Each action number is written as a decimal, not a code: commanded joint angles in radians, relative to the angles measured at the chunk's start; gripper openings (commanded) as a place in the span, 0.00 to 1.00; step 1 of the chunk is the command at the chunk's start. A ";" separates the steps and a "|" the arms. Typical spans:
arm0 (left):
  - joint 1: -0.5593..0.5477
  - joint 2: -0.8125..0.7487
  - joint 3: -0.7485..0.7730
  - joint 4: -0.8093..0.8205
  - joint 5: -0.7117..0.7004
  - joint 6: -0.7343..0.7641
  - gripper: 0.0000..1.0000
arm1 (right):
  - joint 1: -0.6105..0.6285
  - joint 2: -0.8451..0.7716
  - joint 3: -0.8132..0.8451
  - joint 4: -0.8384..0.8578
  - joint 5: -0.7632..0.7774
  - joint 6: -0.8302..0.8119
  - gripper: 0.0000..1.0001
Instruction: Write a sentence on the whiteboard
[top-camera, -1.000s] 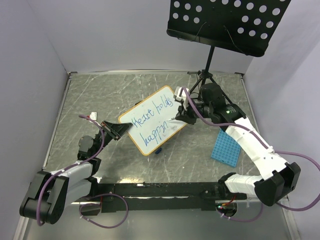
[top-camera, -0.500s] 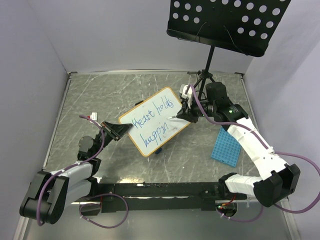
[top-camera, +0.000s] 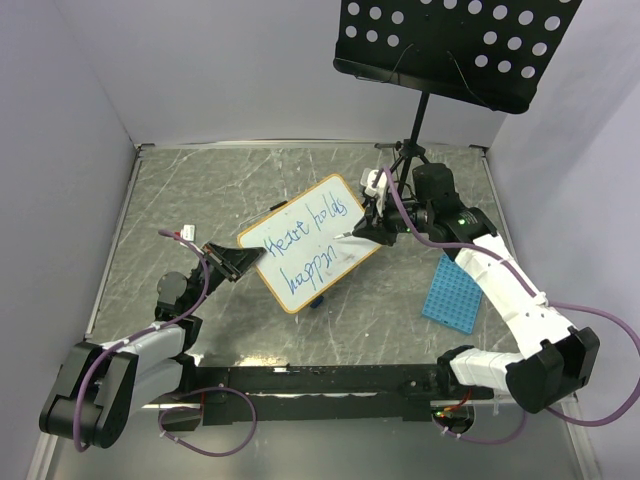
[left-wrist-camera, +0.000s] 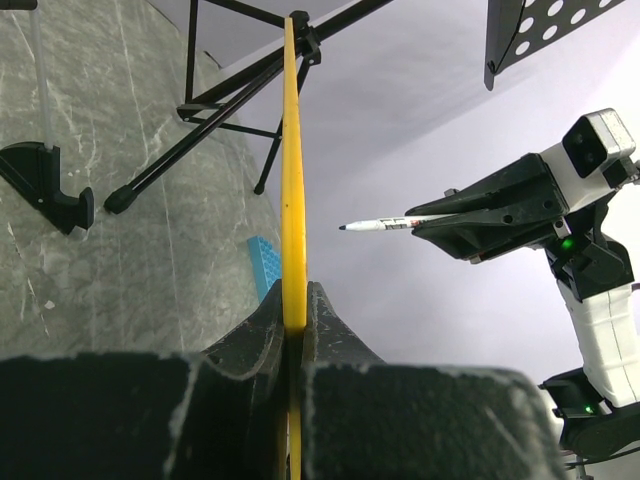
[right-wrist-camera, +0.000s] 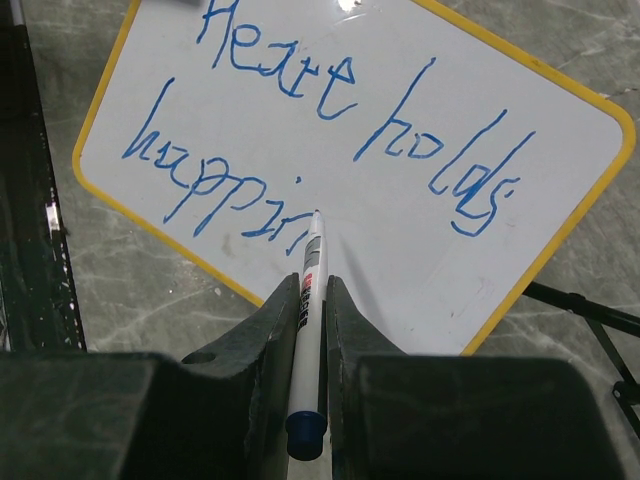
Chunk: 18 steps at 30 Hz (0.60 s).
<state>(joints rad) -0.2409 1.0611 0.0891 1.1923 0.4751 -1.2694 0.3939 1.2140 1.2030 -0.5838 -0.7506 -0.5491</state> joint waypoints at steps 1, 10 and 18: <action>0.005 -0.009 0.024 0.184 0.008 -0.033 0.01 | -0.009 0.007 0.009 0.032 -0.023 -0.015 0.00; 0.005 -0.021 0.024 0.178 0.011 -0.035 0.01 | -0.009 -0.002 0.001 0.025 -0.009 -0.006 0.00; 0.005 -0.018 0.027 0.181 0.013 -0.033 0.01 | -0.009 -0.018 -0.008 0.012 0.008 -0.011 0.00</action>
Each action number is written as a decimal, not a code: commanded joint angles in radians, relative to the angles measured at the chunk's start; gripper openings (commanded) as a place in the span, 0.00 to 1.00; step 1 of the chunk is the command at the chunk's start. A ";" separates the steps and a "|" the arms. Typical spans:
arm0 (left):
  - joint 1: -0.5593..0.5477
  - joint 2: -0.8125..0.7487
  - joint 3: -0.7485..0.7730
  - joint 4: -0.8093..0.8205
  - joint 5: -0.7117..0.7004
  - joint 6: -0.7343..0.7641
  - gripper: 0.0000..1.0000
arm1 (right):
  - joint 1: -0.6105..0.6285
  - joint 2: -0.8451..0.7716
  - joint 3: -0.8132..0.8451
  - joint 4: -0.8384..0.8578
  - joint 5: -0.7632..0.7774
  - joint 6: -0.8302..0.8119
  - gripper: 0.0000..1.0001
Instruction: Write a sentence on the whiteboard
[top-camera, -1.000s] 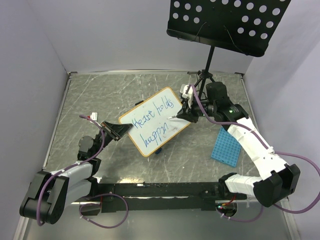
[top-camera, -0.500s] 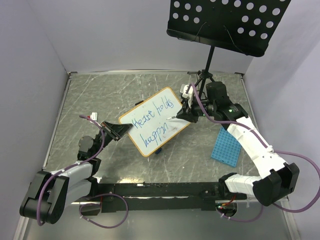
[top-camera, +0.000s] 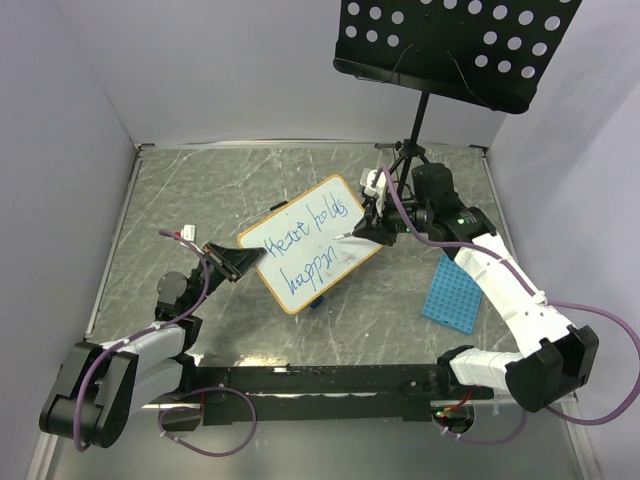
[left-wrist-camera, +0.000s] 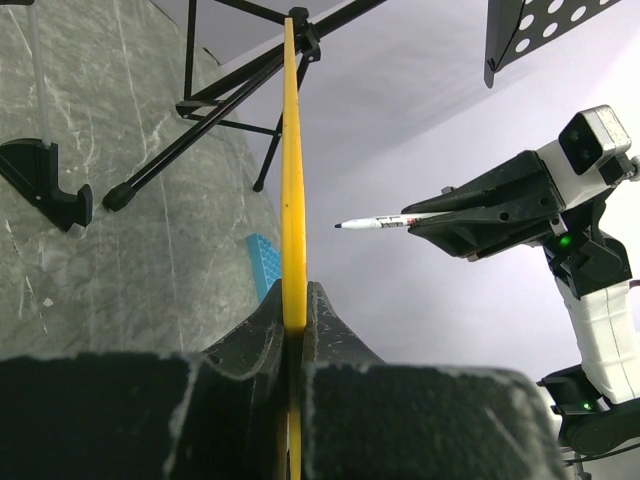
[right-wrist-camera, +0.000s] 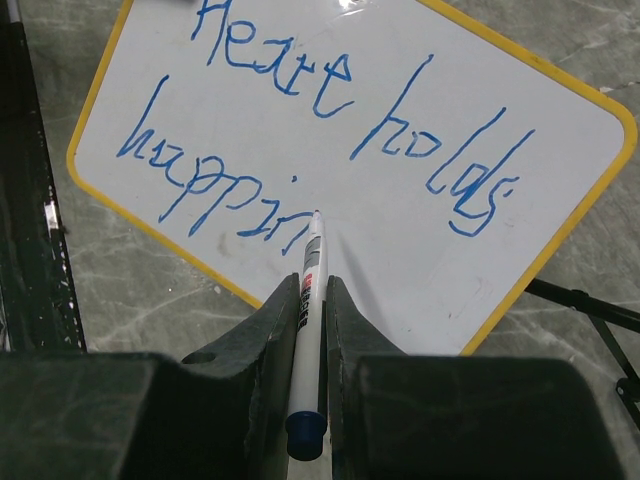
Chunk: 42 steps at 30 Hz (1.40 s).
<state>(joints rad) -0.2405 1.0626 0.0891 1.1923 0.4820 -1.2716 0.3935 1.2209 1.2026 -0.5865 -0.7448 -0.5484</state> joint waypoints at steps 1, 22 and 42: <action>0.004 -0.015 0.026 0.184 0.007 -0.034 0.01 | -0.007 -0.026 -0.008 0.013 0.004 -0.008 0.00; 0.007 -0.053 0.018 0.153 0.009 -0.015 0.01 | -0.021 -0.035 -0.005 -0.016 -0.001 -0.004 0.00; 0.006 -0.052 0.032 0.148 0.017 -0.017 0.01 | -0.024 -0.006 0.008 -0.059 -0.004 -0.022 0.00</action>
<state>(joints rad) -0.2386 1.0363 0.0891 1.1919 0.4999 -1.2682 0.3725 1.2156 1.2022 -0.6392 -0.7311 -0.5560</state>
